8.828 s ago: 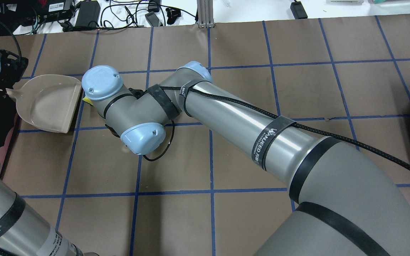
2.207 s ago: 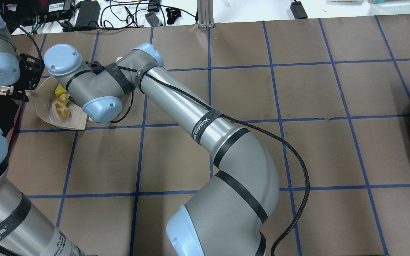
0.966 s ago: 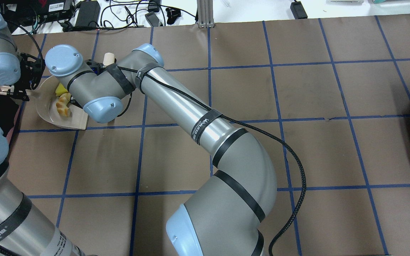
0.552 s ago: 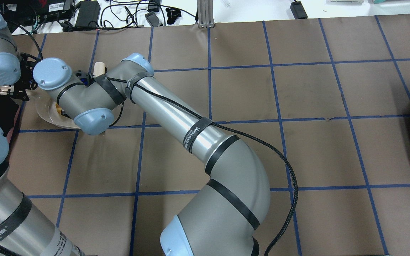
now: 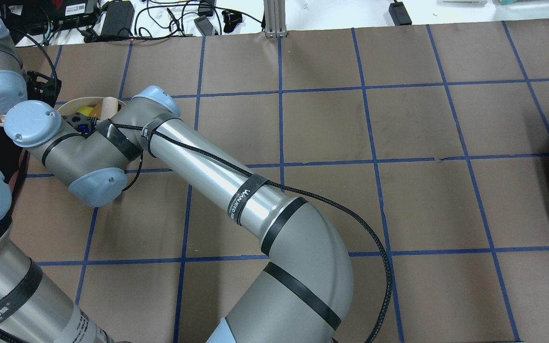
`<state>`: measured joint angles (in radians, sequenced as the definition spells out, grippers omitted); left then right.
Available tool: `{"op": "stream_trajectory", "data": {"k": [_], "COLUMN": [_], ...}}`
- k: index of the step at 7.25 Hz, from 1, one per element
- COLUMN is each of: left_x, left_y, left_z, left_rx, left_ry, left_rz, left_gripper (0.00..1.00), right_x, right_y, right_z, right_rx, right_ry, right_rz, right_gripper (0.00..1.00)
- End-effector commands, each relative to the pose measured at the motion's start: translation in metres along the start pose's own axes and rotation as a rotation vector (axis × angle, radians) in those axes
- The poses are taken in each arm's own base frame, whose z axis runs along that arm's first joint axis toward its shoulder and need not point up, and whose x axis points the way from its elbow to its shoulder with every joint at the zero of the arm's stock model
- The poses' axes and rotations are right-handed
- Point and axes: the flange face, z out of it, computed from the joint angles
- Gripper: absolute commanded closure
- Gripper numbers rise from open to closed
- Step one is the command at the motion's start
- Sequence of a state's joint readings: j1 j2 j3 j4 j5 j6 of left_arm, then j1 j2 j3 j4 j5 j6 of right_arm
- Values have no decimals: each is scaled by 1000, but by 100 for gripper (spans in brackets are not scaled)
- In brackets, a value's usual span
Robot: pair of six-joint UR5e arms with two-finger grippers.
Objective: Sweep and dump trash in nearest bin
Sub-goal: 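Keep brushing the debris deeper into the dustpan with the right gripper, then lift the loaded dustpan toward the black bin with the left gripper while the right withdraws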
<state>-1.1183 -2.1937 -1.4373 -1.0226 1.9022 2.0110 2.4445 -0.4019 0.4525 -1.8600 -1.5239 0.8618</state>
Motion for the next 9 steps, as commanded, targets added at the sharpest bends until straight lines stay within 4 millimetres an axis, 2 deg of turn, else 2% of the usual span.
{"op": "stream_trajectory", "data": {"k": [1, 2, 3, 4, 5, 6, 7, 8, 9], "left_x": [0, 0, 0, 0, 1, 1, 1, 5, 14], "left_y": [0, 0, 0, 0, 2, -2, 0, 4, 17], "left_z": [0, -1, -1, -2, -5, -10, -14, -24, -34], "left_rx": [0, 1, 1, 2, 1, 48, 118, 132, 203], "left_ry": [0, -2, -2, -4, -8, -36, -70, -80, -84], "left_rz": [0, 0, 1, 2, 1, -2, -19, -33, -62], "left_gripper": [100, 100, 100, 100, 100, 100, 100, 100, 100], "right_x": [11, 31, 44, 52, 75, 103, 131, 162, 194], "right_y": [-6, -23, -35, -34, -43, -59, -68, -77, -84], "right_z": [-13, -27, -50, -62, -76, -101, -137, -162, -184], "right_rx": [-32, -83, -102, -121, -148, -188, -207, -221, -219], "right_ry": [47, 91, 117, 143, 189, 208, 226, 237, 242], "right_rz": [3, 24, 48, 58, 68, 64, 81, 62, 67], "right_gripper": [100, 100, 100, 100, 100, 100, 100, 100, 100]}}
